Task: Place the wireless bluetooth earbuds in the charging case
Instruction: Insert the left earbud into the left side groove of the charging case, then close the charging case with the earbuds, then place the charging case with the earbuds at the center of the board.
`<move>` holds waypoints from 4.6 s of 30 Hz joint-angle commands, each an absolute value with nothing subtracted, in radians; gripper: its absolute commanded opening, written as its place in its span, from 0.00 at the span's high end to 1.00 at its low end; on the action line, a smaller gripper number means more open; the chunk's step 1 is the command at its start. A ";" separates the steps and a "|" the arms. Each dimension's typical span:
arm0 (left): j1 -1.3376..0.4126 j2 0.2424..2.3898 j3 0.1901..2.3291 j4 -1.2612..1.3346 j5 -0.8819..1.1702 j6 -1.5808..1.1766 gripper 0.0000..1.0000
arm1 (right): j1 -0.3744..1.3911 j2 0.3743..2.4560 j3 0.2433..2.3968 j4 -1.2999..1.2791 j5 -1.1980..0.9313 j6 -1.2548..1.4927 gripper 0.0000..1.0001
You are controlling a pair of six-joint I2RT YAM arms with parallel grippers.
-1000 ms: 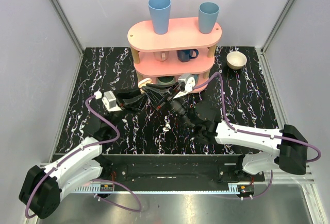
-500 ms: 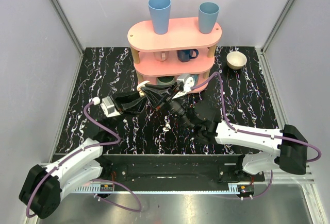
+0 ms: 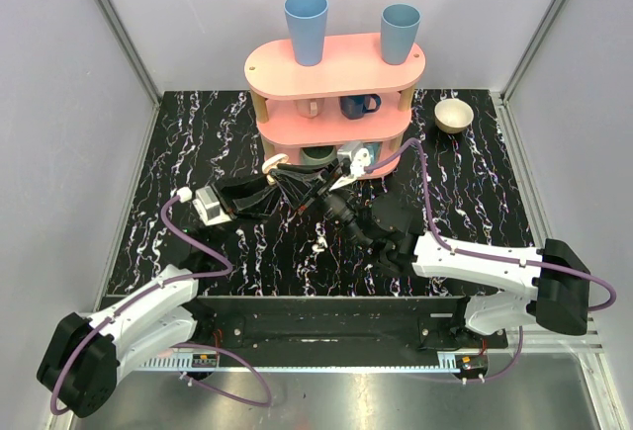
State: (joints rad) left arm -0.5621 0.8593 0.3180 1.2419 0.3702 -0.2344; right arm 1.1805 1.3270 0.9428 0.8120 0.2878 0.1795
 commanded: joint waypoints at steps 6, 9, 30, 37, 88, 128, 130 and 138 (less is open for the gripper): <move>-0.568 0.851 0.337 1.379 0.341 -0.213 1.00 | 1.193 1.304 0.969 0.762 0.310 0.123 0.88; -0.568 0.854 0.337 1.381 0.342 -0.216 1.00 | 1.195 1.298 0.977 0.752 0.311 0.110 0.82; -0.568 0.807 0.310 1.286 0.386 -0.187 1.00 | 1.193 1.180 1.057 0.649 0.370 0.041 0.55; -0.569 0.801 0.328 1.184 0.561 -0.137 1.00 | 1.193 1.207 1.268 0.295 0.449 0.069 0.53; -0.581 0.841 0.512 0.739 0.445 -0.235 1.00 | 1.103 1.145 1.246 -0.219 0.545 0.336 0.45; -0.281 1.492 0.273 0.870 0.572 -0.833 1.00 | 1.034 0.949 1.048 -0.272 0.626 0.397 0.42; -0.281 1.503 0.276 0.848 0.577 -0.811 1.00 | 1.034 0.971 1.069 -0.281 0.623 0.394 0.41; -0.281 1.517 0.268 0.808 0.528 -0.781 0.87 | 1.034 1.008 1.095 -0.278 0.630 0.370 0.41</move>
